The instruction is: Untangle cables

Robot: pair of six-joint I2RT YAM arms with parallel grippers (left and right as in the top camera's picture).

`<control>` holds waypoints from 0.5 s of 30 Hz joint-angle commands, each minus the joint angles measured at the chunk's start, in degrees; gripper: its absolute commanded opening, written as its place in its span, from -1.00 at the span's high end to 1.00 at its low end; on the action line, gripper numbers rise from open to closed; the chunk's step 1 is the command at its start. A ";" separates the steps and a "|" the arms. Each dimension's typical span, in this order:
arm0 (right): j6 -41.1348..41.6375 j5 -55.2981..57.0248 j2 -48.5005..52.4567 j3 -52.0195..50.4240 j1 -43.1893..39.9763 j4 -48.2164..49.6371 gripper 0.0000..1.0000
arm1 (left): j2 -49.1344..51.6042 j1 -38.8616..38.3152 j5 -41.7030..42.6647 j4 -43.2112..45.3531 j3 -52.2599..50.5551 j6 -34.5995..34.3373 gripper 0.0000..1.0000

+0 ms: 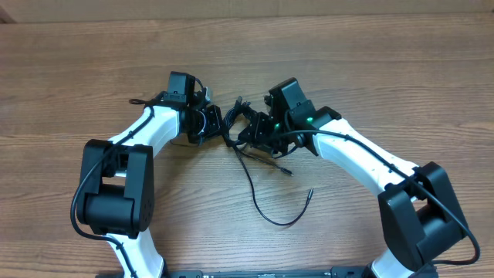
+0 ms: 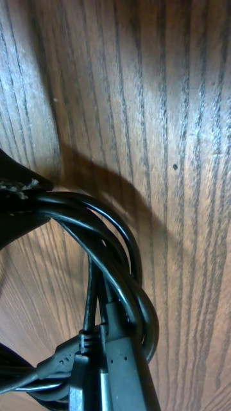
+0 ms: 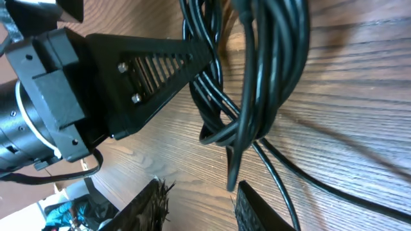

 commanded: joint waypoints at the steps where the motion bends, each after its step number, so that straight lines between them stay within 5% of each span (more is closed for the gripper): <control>1: 0.04 0.48 -1.27 -0.22 1.03 0.63 0.31 | -0.63 -0.22 -0.09 0.26 0.02 -0.55 0.92; 15: 0.07 13.79 -0.76 -0.26 1.86 2.21 0.38 | -0.63 -0.22 3.04 0.22 0.02 -0.55 0.92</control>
